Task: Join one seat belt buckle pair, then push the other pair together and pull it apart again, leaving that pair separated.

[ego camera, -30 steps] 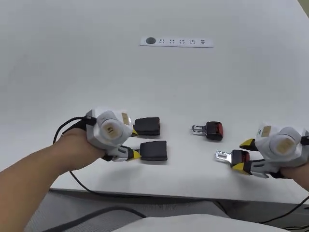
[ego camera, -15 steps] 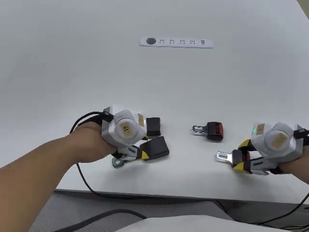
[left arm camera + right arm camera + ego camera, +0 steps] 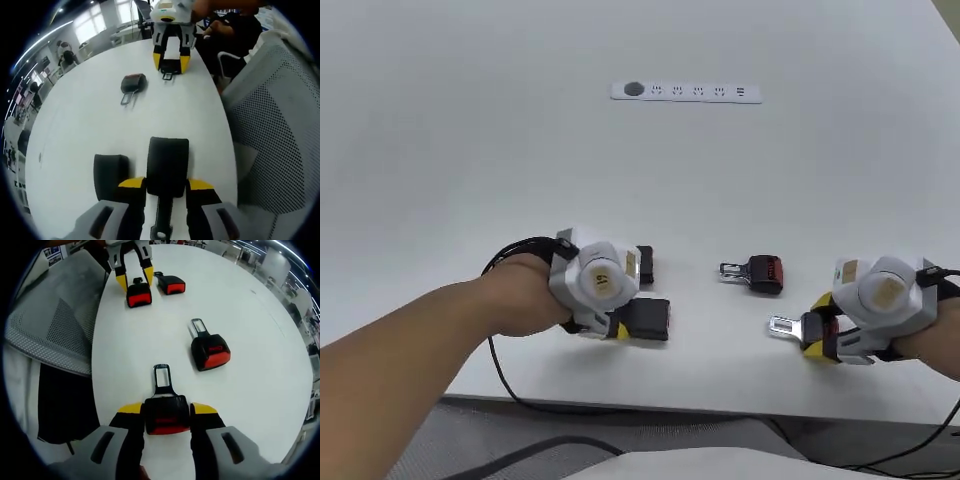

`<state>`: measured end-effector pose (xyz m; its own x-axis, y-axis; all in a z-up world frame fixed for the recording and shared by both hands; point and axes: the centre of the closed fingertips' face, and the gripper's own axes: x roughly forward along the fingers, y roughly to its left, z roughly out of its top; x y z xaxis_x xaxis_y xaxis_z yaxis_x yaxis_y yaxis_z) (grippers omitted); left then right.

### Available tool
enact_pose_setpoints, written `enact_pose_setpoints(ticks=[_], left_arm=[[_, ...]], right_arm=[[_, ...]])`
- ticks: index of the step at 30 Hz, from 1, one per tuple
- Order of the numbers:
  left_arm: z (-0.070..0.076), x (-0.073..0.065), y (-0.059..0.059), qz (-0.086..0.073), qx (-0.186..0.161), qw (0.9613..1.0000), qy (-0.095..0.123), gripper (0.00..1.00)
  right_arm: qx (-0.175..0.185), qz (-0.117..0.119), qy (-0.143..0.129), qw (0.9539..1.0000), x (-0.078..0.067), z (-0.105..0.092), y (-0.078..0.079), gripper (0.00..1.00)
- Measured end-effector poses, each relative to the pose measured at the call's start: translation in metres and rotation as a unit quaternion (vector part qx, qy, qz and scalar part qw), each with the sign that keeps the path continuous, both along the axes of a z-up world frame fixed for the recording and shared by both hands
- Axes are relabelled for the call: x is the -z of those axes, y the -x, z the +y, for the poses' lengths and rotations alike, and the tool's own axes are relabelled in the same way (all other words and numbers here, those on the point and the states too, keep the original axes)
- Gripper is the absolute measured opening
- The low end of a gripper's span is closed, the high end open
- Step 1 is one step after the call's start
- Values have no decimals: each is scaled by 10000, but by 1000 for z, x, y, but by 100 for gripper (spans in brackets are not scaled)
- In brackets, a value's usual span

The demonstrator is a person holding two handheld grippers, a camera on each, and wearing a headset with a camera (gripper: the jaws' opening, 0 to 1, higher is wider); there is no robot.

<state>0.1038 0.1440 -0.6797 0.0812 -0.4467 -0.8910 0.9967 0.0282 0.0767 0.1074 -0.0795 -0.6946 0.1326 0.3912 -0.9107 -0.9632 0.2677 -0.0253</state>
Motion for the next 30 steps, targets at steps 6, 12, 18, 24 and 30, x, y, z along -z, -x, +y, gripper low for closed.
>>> enact_pose_setpoints(ticks=[6, 12, 18, 24, 30], left_arm=[[5, 13, -2, -173, 216, 9991, -336, 32], [6, 10, -3, -41, 125, 9998, -162, 31], [5, 10, -3, 43, 31, 9999, -131, 31], [5, 9, -1, 159, -23, 9997, -199, 31], [7, 11, -3, 172, -123, 9996, -179, 31]], right_arm=[[-64, 132, -22, 9999, 2, 0, -1, 34], [-214, 161, 72, 9996, 3, 1, -2, 34], [-250, 170, 84, 9995, 3, 4, -3, 34], [-320, 177, 111, 9993, 4, 7, -5, 34], [-399, 187, 137, 9989, 3, 9, -5, 34]])
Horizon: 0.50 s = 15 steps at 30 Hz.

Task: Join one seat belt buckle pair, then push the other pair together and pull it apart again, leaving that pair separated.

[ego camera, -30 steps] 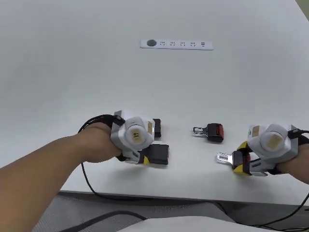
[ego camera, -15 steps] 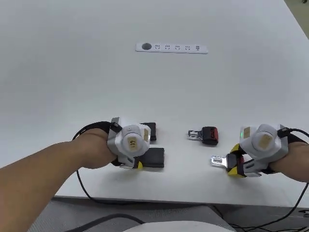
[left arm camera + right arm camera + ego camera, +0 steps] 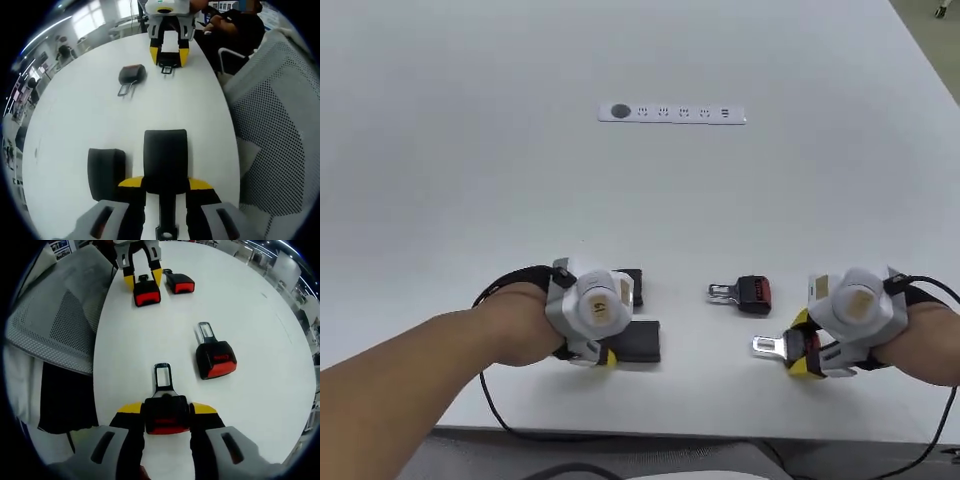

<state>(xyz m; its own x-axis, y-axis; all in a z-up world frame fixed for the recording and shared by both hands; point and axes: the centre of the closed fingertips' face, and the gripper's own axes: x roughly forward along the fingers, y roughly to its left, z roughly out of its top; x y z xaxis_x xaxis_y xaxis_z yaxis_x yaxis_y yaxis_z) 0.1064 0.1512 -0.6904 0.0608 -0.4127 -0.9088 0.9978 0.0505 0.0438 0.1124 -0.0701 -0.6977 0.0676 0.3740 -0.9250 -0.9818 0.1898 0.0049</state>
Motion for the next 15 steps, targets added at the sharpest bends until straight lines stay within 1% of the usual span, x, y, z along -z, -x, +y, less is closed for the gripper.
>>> enact_pose_setpoints(ticks=[2, 5, 10, 12, 15], left_arm=[[0, 1, 0, 9, -32, 10000, 22, 31], [-1, 1, 0, 63, -84, 9999, 59, 31], [-1, 2, 0, 91, -91, 9999, 20, 31], [0, 2, 0, 100, -89, 9999, 5, 31], [0, 2, 0, 113, -85, 9999, -9, 31]], right_arm=[[12, 4, -15, 10000, 0, 0, 0, 34], [35, 14, -19, 10000, 1, 1, 0, 34], [100, 24, 19, 9999, 0, 3, 1, 34], [220, -8, 7, 9998, -1, 4, -1, 34], [239, -8, 4, 9997, -1, 7, -2, 34]])
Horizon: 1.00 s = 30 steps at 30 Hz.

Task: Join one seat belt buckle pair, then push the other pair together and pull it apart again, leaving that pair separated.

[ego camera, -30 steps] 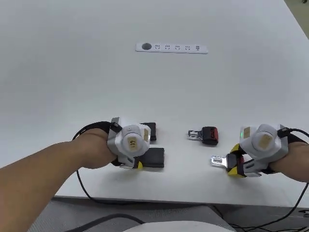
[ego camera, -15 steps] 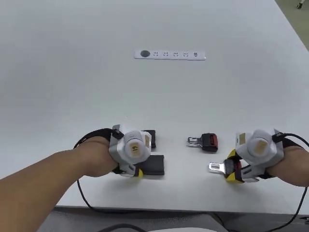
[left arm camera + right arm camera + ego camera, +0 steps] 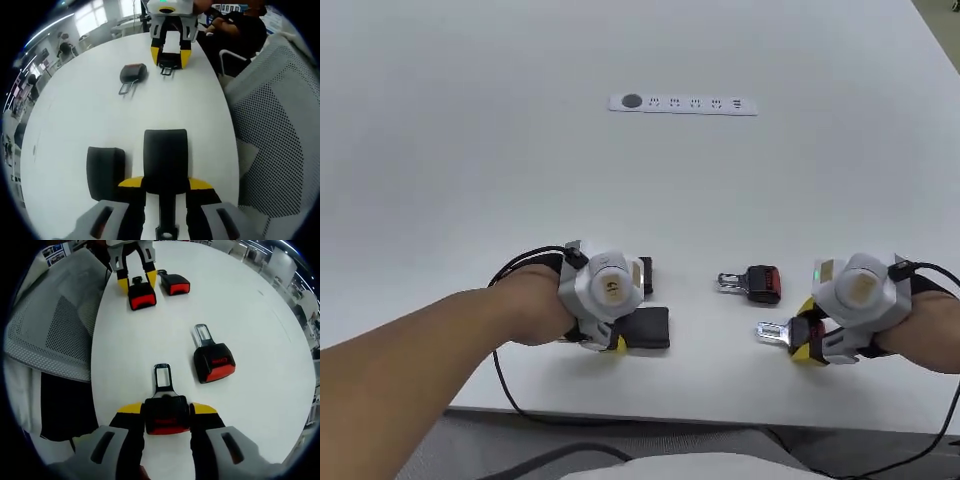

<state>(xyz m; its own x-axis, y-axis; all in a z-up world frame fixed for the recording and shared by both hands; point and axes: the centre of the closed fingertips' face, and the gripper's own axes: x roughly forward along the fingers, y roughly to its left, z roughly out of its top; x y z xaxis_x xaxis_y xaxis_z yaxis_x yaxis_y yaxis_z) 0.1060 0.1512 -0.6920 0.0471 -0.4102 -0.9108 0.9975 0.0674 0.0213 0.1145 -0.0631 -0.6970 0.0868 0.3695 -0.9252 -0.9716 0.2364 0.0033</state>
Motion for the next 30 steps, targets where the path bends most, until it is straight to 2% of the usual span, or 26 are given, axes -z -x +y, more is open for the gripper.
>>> enact_pose_setpoints(ticks=[3, 11, 23, 30], left_arm=[[0, 1, -1, 12, -6, 10000, -17, 31], [0, -1, 0, 30, -61, 10000, -46, 31], [2, 1, -2, 34, -115, 9999, -62, 31], [2, 2, -1, 37, -129, 9999, -77, 31]], right_arm=[[-49, -16, -42, 10000, 0, 10, 4, 34], [-174, -127, -211, 9995, -1, 39, 0, 34], [-299, -222, -495, 9981, -3, 93, 2, 34], [-371, -258, -528, 9976, -3, 110, -1, 34]])
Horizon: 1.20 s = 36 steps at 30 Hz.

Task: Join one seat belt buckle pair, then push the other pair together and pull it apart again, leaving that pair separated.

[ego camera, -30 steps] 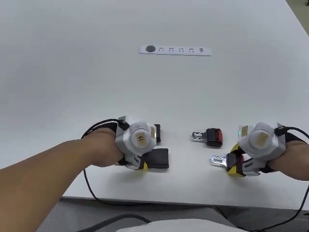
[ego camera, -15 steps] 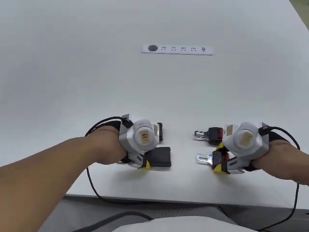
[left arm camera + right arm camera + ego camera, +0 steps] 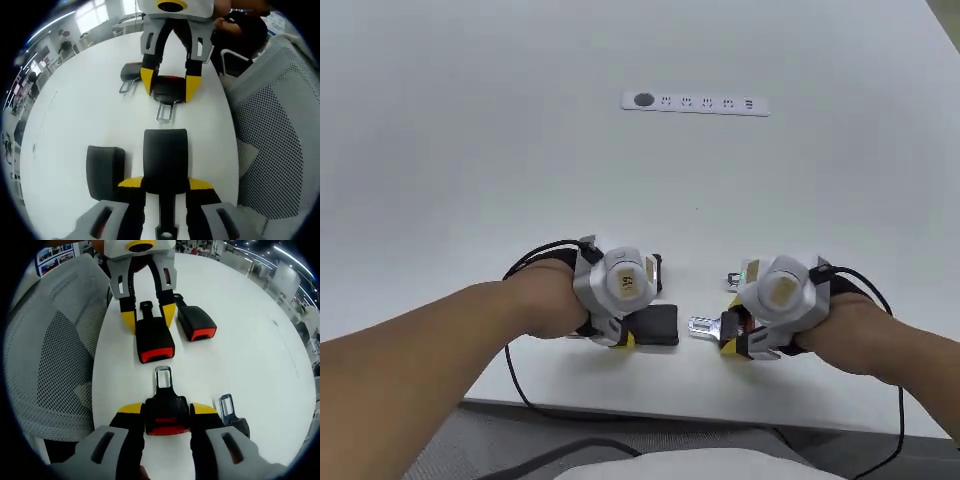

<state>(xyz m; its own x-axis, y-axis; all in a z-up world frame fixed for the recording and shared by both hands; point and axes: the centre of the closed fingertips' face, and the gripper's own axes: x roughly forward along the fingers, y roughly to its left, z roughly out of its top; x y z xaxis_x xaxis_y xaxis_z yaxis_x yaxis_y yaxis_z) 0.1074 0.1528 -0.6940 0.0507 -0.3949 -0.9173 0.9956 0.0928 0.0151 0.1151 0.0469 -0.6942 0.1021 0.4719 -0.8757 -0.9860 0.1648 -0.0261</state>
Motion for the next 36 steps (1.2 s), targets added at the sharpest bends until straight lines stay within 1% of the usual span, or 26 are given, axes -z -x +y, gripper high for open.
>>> enact_pose_setpoints(ticks=[4, 10, 11, 13, 17, 21, 27, 29, 33, 36], left_arm=[[0, 0, 0, 9, -9, 10000, -22, 31], [0, 0, 0, 27, -36, 10000, -62, 31], [0, 0, 0, 34, -45, 10000, -79, 31], [0, 0, 0, 38, -52, 9999, -97, 31], [-1, 0, 1, 48, -50, 9999, -120, 31], [-1, 0, 0, 71, -62, 9999, -105, 31], [-1, 1, 0, 108, 0, 9999, -80, 31], [-1, 1, 0, 100, 63, 9999, -95, 31], [-1, 1, -1, 89, 48, 9999, -75, 31], [-1, 1, -1, 93, 13, 10000, -28, 31]], right_arm=[[2, 7, -12, 10000, 0, 4, 0, 34], [-87, -38, -21, 10000, -2, 17, 4, 34], [-109, -65, 59, 9999, -1, 16, 3, 34], [-140, -112, 23, 9998, -2, 18, 2, 34], [-176, -104, -21, 9998, -2, 24, 5, 34], [-177, -63, -114, 9998, 0, 26, 3, 34], [-157, 101, -234, 9996, 2, 27, 4, 34], [-192, 106, -224, 9995, 1, 28, 5, 34], [-185, 92, -261, 9994, 2, 30, 4, 33], [-188, 83, -236, 9995, 1, 31, 4, 33]])
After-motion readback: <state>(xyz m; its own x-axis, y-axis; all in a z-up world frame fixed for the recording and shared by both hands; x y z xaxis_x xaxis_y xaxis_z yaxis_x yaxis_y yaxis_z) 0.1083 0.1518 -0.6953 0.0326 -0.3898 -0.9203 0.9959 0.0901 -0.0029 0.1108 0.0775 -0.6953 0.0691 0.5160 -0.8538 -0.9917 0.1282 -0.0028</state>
